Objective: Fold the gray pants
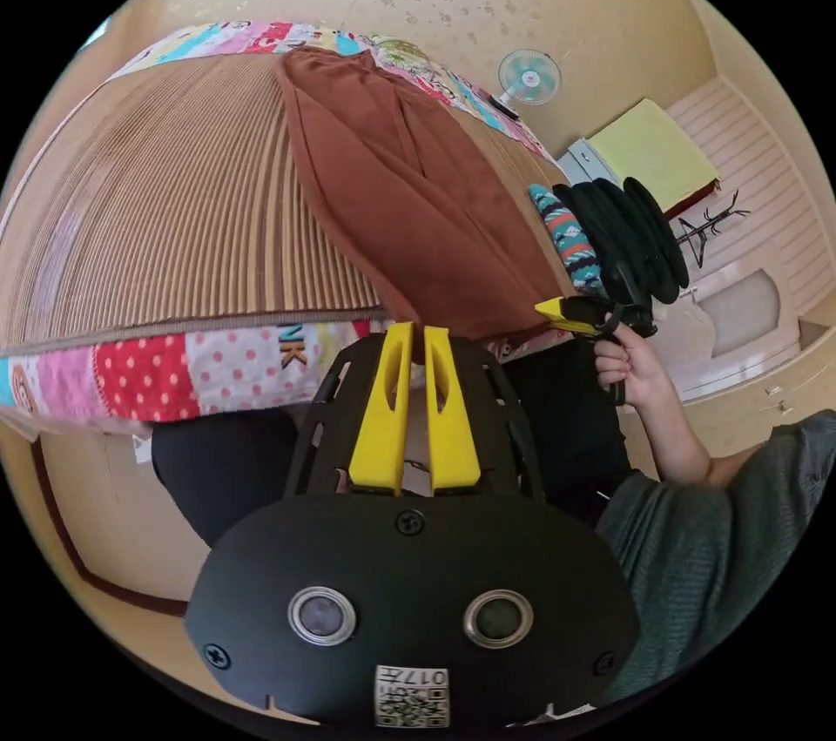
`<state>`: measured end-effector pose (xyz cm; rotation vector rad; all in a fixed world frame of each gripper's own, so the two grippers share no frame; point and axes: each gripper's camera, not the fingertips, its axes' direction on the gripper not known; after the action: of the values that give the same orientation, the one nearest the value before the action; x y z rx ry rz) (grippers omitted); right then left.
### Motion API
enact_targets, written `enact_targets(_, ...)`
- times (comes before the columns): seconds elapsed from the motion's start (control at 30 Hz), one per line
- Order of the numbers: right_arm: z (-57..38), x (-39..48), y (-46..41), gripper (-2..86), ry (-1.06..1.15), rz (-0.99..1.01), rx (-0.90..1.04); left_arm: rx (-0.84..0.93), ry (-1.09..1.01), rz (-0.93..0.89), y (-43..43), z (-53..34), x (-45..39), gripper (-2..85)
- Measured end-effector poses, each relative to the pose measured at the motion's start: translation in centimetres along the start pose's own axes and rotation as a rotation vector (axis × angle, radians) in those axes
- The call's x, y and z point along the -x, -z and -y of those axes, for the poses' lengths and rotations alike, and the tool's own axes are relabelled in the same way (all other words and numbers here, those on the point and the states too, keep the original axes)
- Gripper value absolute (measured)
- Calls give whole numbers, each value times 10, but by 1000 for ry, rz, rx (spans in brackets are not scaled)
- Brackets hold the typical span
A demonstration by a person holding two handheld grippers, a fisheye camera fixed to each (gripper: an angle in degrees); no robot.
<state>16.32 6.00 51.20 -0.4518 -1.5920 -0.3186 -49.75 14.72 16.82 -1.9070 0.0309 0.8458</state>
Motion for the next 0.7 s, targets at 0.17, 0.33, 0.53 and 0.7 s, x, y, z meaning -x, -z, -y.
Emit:
enact_targets(0.17,-24,4,-47,29,36,-125,151,-32,177,10,42,-54,42,-6)
enact_targets(0.33,-55,24,7,39,113,-284,7,-72,214,9,68,-84,54,-4)
enact_targets(0.53,-95,-5,107,88,-139,-669,-376,-56,98,-34,71,-57,38,47)
enact_targets(0.7,-105,-37,98,85,-236,-451,-294,-58,-40,-170,57,-17,-14,44)
